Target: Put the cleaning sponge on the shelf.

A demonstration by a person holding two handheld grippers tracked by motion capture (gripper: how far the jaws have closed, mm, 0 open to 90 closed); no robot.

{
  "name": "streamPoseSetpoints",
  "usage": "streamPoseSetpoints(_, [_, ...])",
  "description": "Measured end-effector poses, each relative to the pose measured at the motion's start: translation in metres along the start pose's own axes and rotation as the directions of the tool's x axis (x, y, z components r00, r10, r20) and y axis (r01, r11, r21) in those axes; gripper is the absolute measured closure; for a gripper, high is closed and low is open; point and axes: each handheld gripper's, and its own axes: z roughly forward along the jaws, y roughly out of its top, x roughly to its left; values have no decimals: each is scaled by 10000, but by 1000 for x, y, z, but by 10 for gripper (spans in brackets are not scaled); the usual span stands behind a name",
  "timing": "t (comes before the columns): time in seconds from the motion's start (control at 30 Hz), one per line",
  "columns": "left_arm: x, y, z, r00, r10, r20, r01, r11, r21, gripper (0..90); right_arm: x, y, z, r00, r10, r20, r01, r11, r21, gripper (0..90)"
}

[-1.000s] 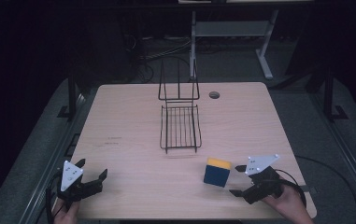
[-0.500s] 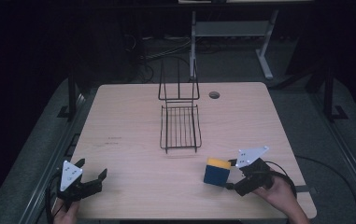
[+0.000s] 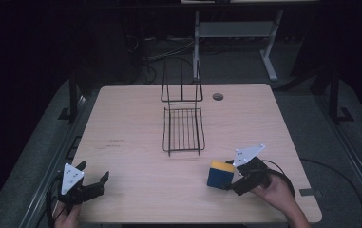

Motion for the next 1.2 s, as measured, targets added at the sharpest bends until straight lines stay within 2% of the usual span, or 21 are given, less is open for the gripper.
streamPoseSetpoints(0.13, [0,0,0,10000,-9,8,9,10000,6,139,-1,3,5,10000,-21,-73,21,9999,129,239])
streamPoseSetpoints(0.73, [1,0,-1,10000,-21,-6,21,10000,-24,139,-4,5,14,9997,-6,-237,14,9995,331,433])
streamPoseSetpoints(1.2, [1,0,-1,10000,-40,-14,40,10000,-40,139,-4,7,12,9993,-183,-337,192,9995,263,555])
